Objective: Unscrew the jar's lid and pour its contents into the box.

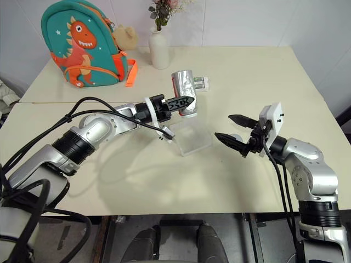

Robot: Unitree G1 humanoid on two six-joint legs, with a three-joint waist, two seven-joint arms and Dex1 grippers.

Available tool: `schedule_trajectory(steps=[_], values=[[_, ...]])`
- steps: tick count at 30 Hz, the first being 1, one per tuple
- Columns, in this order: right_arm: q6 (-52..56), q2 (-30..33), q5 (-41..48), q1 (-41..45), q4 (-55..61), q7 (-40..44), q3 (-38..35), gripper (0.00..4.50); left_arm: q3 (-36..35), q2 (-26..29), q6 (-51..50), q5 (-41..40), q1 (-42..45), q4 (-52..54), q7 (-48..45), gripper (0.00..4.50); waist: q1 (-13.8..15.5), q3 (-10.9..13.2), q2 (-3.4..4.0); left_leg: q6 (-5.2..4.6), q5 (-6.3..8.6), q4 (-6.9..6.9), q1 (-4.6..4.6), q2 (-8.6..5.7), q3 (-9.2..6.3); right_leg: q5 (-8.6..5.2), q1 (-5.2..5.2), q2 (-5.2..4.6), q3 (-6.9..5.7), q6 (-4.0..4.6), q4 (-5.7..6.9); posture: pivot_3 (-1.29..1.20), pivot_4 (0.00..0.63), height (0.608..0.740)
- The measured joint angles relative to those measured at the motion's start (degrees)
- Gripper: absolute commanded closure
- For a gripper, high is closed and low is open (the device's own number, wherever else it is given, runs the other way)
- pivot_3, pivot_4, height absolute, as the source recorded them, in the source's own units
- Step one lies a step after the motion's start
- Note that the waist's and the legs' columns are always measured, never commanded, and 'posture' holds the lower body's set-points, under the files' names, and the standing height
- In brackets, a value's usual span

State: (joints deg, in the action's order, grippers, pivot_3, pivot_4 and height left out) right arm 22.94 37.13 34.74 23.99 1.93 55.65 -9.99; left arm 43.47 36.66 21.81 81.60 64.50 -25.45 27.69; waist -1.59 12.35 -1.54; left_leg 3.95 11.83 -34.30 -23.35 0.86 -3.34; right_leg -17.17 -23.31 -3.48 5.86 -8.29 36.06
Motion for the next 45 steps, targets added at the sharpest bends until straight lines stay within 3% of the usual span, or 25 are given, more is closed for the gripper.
schedule_trajectory(steps=[4,7,9,10,12,18,26,32,36,40,45], values=[[0.0,-0.3,0.0,0.0,-0.1,0.3,0.3,0.03,-6.2,-0.8,5.3,-15.3,-2.5,-0.1,-8.5,2.52,0.0,0.0,0.02,0.00,0.00,0.00,0.01,0.00,0.04,0.00,-0.01,-0.03,0.02,0.00,0.01,0.00,0.150,0.740],[0.5,-0.2,0.0,-0.1,-0.1,1.2,0.4,0.03,-17.2,-5.4,3.7,-45.3,-9.9,1.1,-28.1,2.52,-0.1,0.0,0.06,0.00,0.00,-0.06,0.03,0.04,0.09,-0.02,-0.04,-0.02,0.03,0.04,0.15,0.00,0.150,0.740],[0.7,-0.1,-0.1,-0.2,-0.1,1.7,0.5,0.03,-22.9,-8.7,-4.7,-61.3,-14.1,4.2,-40.2,2.52,0.0,0.0,0.06,0.00,0.00,-0.18,0.02,0.04,0.09,-0.05,-0.10,0.00,0.03,0.08,0.38,0.00,0.150,0.740],[0.7,0.2,-0.4,-0.2,-0.1,2.0,0.6,0.03,-27.0,-11.1,-14.6,-71.3,-15.9,7.3,-47.2,2.52,0.0,0.0,0.05,-0.01,0.00,-0.35,-0.02,0.04,0.06,-0.05,-0.11,0.03,0.02,0.09,0.49,0.00,0.150,0.740],[0.4,1.0,-1.5,-0.2,-0.1,2.6,0.7,0.03,-32.6,-13.0,-28.1,-83.1,-17.1,11.8,-54.0,2.52,-0.1,0.0,0.05,-0.01,0.00,-0.57,-0.02,0.04,0.03,-0.05,-0.08,0.06,0.02,0.09,0.64,0.00,0.150,0.740],[-0.4,1.7,-2.2,-0.4,-0.1,3.4,0.7,0.03,-40.4,-14.9,-51.1,-97.0,-17.7,17.5,-59.4,2.52,-0.5,0.0,0.04,-0.09,-0.11,-0.91,0.23,0.03,0.01,-0.02,0.27,0.08,0.03,0.06,0.73,0.00,0.150,0.740],[-0.4,1.7,-2.7,-0.4,-0.1,3.7,0.7,0.03,-40.5,-15.8,-53.6,-96.2,-17.8,15.5,-59.0,2.52,-1.1,0.0,0.04,-0.14,-0.18,-0.87,0.21,0.03,0.01,0.27,0.52,0.07,0.03,-0.09,0.08,0.00,0.150,0.740],[-0.5,1.7,-3.1,-0.9,-0.1,3.8,0.7,0.03,-36.8,-15.0,-47.8,-88.3,-15.9,12.1,-56.8,2.52,-1.0,0.0,0.04,-0.14,-0.13,-0.79,0.15,0.02,0.01,0.34,0.53,0.06,0.06,-0.18,-0.12,0.00,0.150,0.740],[-0.5,1.7,-3.3,-1.8,-0.1,3.8,0.7,0.03,-22.4,-6.5,-29.9,-64.4,-11.7,7.6,-46.8,2.52,-1.0,0.0,0.01,-0.10,-0.10,-0.69,0.13,0.01,0.01,0.35,0.52,0.07,0.12,-0.20,-0.22,0.00,0.150,0.740],[-0.5,1.6,-3.2,-2.1,0.0,3.7,0.7,0.03,-13.3,-2.6,-14.8,-44.2,-2.7,6.5,-36.1,2.52,-0.2,0.0,0.00,-0.16,0.00,-0.71,0.00,-0.04,0.06,0.43,0.53,0.04,0.18,-0.34,-0.47,0.00,0.150,0.740],[-0.5,0.7,-3.2,-1.9,0.0,3.2,0.7,0.03,-2.5,0.2,-6.9,-18.2,7.4,1.8,-19.6,2.52,-0.1,0.0,0.00,-0.29,0.14,-0.70,0.03,-0.06,0.19,0.43,0.53,0.03,0.33,-0.42,-0.53,0.00,0.150,0.740]])
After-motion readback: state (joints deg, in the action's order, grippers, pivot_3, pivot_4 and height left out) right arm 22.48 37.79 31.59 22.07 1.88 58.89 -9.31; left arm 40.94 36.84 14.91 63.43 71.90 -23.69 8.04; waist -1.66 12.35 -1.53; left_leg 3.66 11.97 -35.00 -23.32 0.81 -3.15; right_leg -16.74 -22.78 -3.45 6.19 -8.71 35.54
